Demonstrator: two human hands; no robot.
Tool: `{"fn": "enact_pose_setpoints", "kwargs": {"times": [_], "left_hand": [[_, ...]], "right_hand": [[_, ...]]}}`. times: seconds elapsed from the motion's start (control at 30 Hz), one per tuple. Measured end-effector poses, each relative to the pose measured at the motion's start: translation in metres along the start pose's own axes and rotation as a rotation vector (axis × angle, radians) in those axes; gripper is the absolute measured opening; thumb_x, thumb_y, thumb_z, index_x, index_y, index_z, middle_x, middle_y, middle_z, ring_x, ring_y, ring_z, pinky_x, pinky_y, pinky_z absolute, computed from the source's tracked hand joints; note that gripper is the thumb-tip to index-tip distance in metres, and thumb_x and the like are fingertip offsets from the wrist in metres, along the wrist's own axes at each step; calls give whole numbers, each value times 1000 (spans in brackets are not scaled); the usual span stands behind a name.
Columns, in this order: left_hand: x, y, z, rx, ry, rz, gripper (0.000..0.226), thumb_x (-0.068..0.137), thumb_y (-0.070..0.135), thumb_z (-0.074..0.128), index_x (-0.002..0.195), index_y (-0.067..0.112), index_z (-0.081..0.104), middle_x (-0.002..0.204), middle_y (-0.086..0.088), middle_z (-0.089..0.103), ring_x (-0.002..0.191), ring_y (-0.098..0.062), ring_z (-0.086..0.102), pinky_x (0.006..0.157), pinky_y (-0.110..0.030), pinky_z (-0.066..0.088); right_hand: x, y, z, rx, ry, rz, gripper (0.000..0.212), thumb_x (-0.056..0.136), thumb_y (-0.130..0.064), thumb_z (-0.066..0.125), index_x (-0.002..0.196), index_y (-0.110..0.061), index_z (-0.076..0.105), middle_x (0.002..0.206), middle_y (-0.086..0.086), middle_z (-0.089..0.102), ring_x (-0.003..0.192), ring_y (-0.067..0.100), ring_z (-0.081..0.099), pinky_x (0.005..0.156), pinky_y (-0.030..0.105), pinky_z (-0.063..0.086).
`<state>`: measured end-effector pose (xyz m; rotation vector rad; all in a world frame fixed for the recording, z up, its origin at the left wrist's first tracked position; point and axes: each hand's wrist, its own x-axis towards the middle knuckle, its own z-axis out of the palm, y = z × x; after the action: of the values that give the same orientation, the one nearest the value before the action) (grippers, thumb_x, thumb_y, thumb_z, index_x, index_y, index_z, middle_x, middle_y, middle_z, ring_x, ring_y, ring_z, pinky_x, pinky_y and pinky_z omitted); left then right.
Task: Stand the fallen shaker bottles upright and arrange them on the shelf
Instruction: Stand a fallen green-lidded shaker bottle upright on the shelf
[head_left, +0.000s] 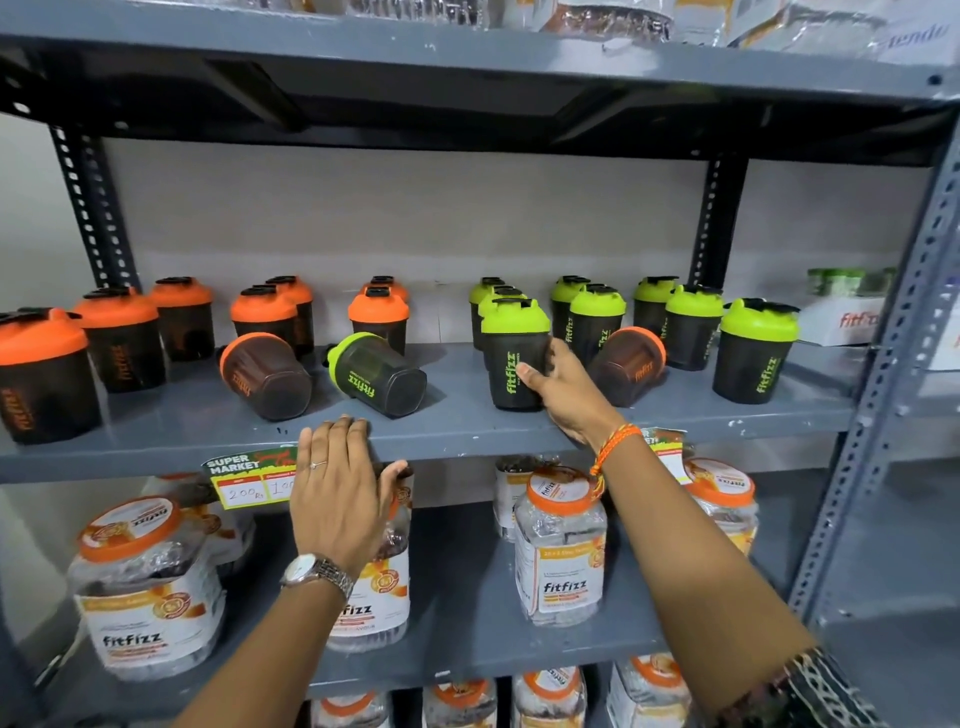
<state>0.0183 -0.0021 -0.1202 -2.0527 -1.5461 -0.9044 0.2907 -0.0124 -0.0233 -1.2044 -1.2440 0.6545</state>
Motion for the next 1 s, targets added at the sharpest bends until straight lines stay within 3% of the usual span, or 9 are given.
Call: {"fn": "enact_pose_setpoints", "kwargs": {"times": [0.17,0.37,0.47,0.57,0.63,0.7,0.87,0.93,1.0], "left_hand": [[1,1,0,-1,-4,-7,63,99,57,35,135,7,48,137,-17,57,131,-38,49,124,-50,25],[0,1,-3,-7,-17,-12,61,99,55,36,135,7,48,138,-17,57,132,-38,49,125,-50,25],[0,1,-4,-12,-19,-14,62,99,56,35,136,8,48,138,-16,57,132,-37,49,125,-50,25],[0,0,-3,-15,-24,-15,62,99,56,34,135,8,48,137,-16,58,131,-37,49,124,-50,26],[0,0,-3,-14,-18,-15,63,99,57,34,135,8,48,137,-16,58,131,-37,50,124,-50,26],[0,1,-4,-18,-18,-15,63,98,57,34,134,8,49,136,-16,58,130,-37,50,124,-50,26],[0,2,-5,-15,-22,-22,64,98,58,34,133,7,51,135,-17,59,129,-38,51,123,-50,27],[0,2,-5,-18,-19,-22,63,98,57,34,132,8,51,135,-16,59,129,-37,51,123,-50,27],[0,1,-6,-14,-24,-22,61,99,57,35,132,9,50,135,-14,59,129,-36,51,123,-50,27]], "right_hand": [[-7,0,-7,-76,5,2,52,98,-5,57,145,-10,37,143,6,53,127,17,53,103,29,45],[-12,-1,-7,-114,20,36,52,98,-2,55,145,-13,37,139,7,56,126,21,55,112,43,44],[-17,-7,-6,-120,35,35,57,97,2,54,149,-14,36,139,3,55,129,19,53,113,41,41],[-21,-8,-8,-173,67,60,70,98,3,52,157,-9,17,144,1,46,136,18,43,116,36,34],[-21,-4,-10,-235,105,84,81,97,-4,55,159,-11,3,159,10,34,147,28,33,120,47,30],[-24,-3,-12,-279,130,99,84,97,-8,56,159,-14,0,163,15,28,150,33,29,120,52,30],[-40,-15,-7,-396,177,78,83,97,-10,57,160,-13,2,160,16,35,146,36,35,117,53,34],[-49,-22,-1,-459,262,18,81,95,-12,62,159,-9,12,153,17,44,140,35,44,114,51,39],[-60,-35,8,-465,366,-90,73,91,-10,67,153,-6,29,135,14,58,122,29,59,106,39,48]]}}
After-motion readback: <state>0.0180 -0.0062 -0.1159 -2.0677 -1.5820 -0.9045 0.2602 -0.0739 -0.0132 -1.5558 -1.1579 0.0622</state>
